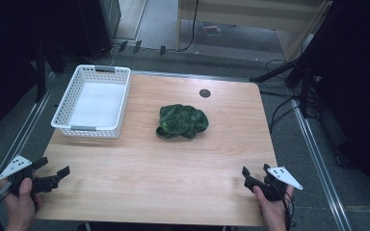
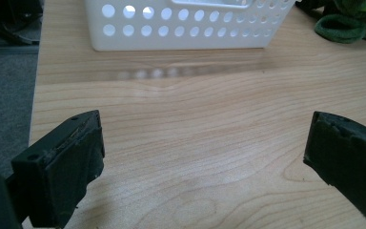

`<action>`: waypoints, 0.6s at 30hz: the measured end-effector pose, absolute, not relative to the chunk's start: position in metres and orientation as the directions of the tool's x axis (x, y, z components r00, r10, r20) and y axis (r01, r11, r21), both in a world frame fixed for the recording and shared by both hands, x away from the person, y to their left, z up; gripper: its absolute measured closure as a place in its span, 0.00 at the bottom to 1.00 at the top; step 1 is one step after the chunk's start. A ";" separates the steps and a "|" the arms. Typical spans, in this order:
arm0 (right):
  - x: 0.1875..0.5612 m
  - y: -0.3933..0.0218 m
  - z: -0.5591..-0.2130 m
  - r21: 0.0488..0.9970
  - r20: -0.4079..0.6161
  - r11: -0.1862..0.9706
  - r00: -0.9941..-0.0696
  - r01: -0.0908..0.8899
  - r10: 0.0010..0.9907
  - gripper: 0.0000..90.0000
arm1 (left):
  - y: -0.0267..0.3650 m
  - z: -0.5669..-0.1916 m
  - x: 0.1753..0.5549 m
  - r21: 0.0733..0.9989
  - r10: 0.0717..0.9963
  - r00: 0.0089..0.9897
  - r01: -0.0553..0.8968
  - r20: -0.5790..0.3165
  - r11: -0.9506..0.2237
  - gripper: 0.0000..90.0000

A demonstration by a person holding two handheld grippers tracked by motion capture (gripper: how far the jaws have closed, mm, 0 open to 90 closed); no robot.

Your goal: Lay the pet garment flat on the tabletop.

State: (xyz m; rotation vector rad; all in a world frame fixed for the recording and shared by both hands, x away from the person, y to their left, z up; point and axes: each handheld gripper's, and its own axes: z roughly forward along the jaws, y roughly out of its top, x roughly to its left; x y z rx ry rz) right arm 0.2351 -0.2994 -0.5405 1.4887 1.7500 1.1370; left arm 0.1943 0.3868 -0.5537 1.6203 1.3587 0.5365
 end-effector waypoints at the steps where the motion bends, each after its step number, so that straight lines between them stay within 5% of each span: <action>1: 0.236 -0.297 -0.540 0.872 0.103 0.019 -0.220 0.489 0.970 0.19 | 0.387 -0.554 0.194 0.849 0.929 0.294 0.526 -0.223 0.037 0.00; 18: 0.275 -0.217 -0.497 0.898 0.087 0.098 -0.391 0.430 0.916 0.17 | 0.387 -0.554 0.194 0.848 0.930 0.290 0.528 -0.224 0.040 0.00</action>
